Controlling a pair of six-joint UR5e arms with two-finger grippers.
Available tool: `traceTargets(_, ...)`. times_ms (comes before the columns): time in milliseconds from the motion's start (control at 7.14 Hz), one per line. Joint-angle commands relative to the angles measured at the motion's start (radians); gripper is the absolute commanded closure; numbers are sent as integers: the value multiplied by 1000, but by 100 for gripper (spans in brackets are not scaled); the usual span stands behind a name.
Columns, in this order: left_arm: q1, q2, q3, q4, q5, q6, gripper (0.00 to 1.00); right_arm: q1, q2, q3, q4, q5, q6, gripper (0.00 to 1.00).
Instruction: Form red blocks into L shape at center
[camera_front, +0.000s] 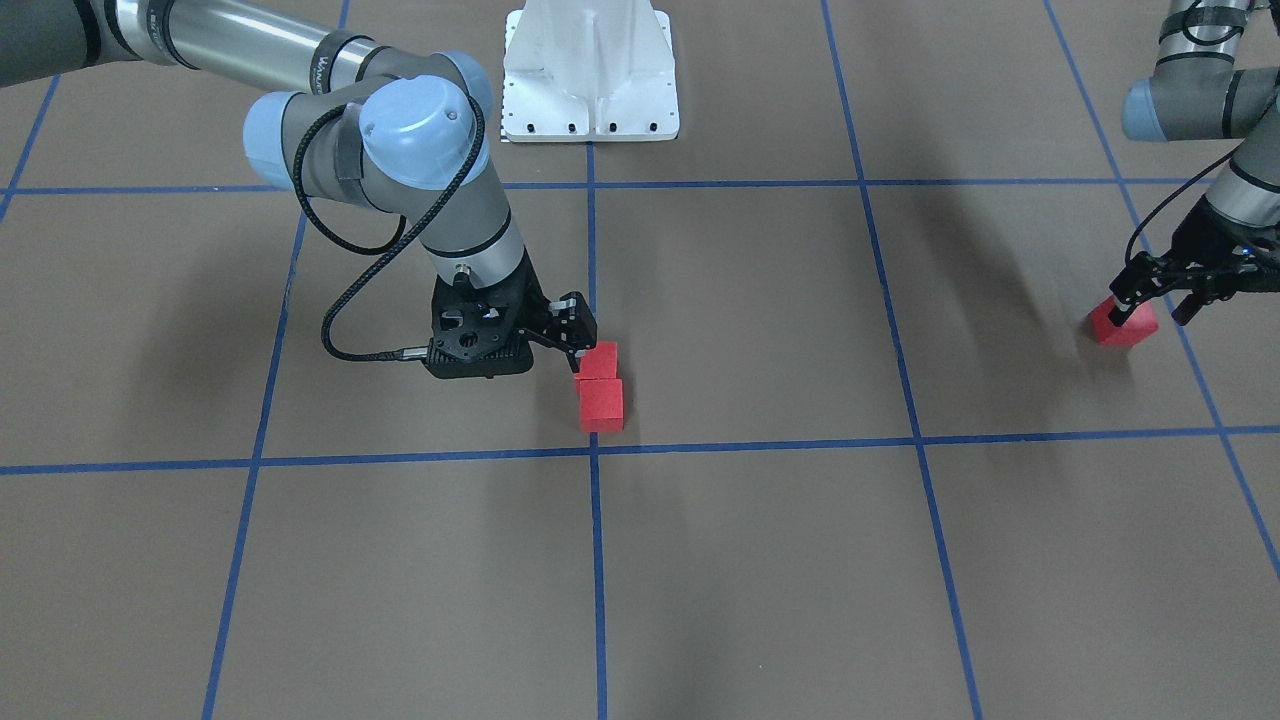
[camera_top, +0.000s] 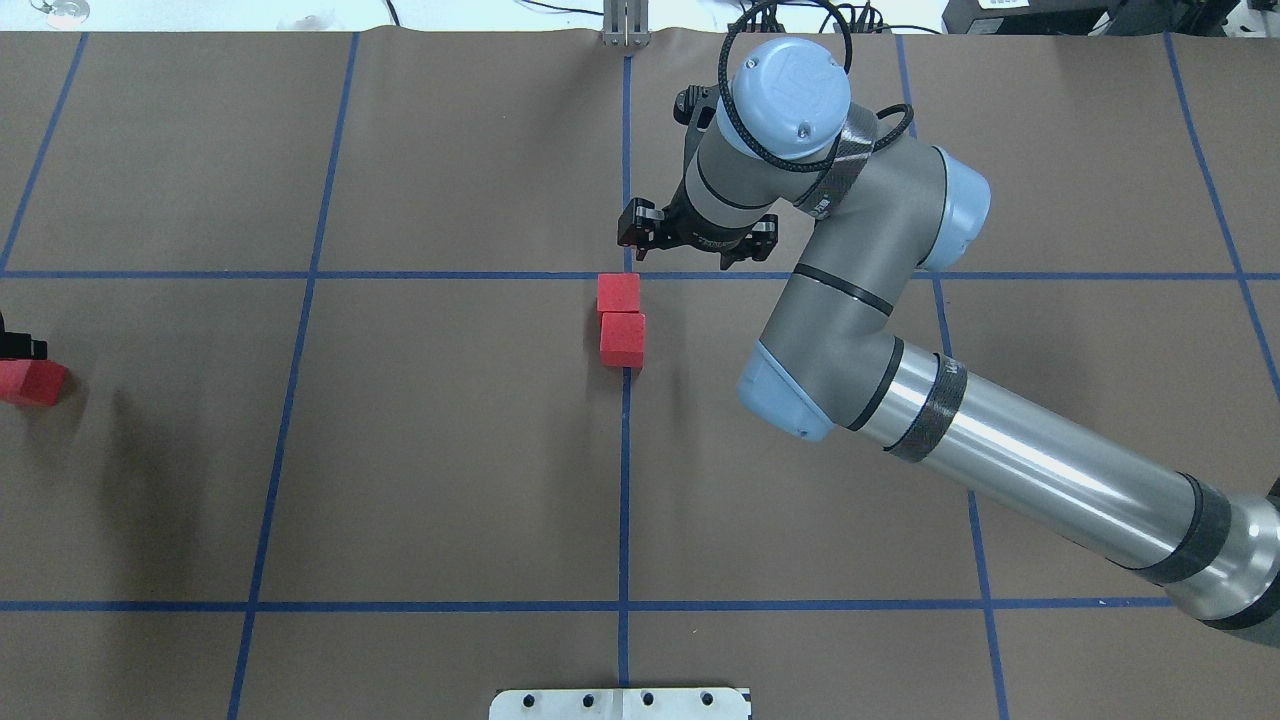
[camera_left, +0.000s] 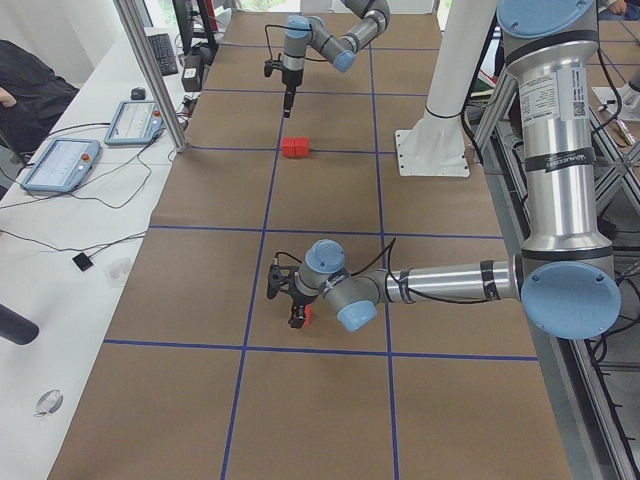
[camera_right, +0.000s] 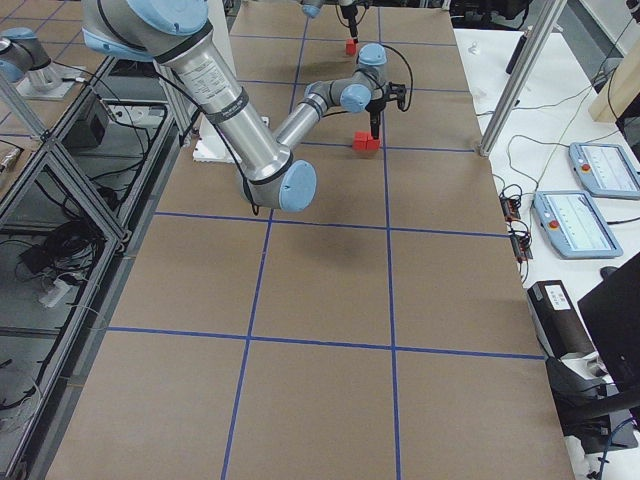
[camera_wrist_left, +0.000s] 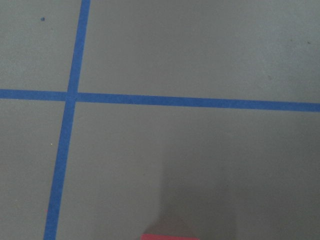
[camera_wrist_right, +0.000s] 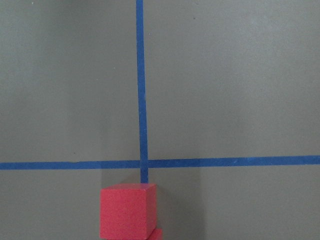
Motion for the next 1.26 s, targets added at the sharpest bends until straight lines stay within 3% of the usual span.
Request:
traceTargets(0, 40, 10, 2, 3, 5, 1, 0, 5, -5, 1, -1, 0, -1, 1)
traceTargets(560, 54, 36, 3, 1, 32, 11, 3, 5, -8, 3, -1, -2, -1, 1)
traceTargets(840, 56, 30, 5, 1, 34, 11, 24, 5, -11, 1, -1, -6, -3, 1)
traceTargets(1121, 56, 16, 2, 1, 34, 11, 69, 5, -23, 1, 1, -9, -3, 1)
